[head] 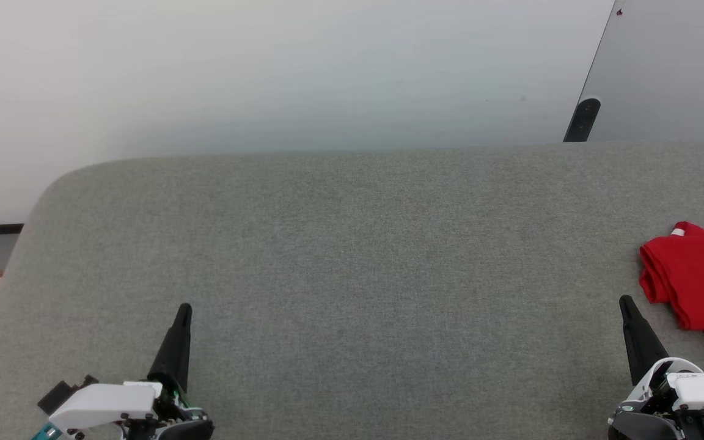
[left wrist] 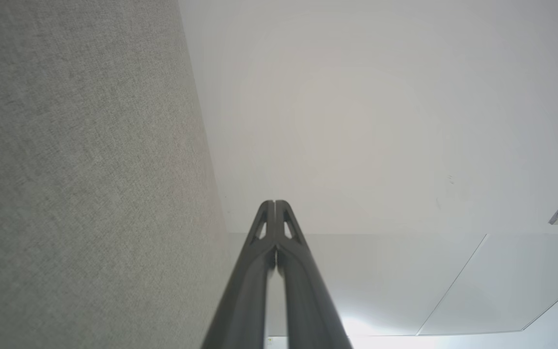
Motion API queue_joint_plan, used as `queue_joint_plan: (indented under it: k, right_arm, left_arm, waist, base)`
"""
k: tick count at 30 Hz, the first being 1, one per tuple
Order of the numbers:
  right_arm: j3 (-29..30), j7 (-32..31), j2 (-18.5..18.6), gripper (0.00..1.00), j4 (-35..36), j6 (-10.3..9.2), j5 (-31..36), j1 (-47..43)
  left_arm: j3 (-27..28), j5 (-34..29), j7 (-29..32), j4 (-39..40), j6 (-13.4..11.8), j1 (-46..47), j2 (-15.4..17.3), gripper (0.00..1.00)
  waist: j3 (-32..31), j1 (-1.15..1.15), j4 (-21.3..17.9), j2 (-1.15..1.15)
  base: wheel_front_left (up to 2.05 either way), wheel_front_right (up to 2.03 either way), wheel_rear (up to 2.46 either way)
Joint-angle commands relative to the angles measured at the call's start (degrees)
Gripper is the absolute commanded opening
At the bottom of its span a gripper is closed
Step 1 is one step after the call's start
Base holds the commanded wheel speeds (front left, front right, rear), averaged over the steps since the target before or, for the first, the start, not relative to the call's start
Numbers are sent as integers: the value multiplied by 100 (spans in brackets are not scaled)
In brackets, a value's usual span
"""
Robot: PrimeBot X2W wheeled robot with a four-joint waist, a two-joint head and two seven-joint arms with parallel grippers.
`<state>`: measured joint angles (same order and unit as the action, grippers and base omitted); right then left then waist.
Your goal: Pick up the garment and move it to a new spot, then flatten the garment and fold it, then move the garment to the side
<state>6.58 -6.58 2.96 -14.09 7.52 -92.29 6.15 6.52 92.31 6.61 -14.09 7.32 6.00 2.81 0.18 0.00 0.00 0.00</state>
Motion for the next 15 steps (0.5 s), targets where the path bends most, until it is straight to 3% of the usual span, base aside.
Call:
queue_joint_plan:
  k: [1,15]
  right_arm:
    - [-6,-4,-19,0,-2,-6,-22,17]
    - [-7,-3,-19,0,-2,-6,-23,17]
  left_arm:
    - [10,19,7,-5,32,49,3,0]
    - [9,19,6,-5,32,49,3,0]
  waist:
    - [0,0,0,0]
    - [0,0,0,0]
  base:
    - [0,0,0]
    - [0,0,0]
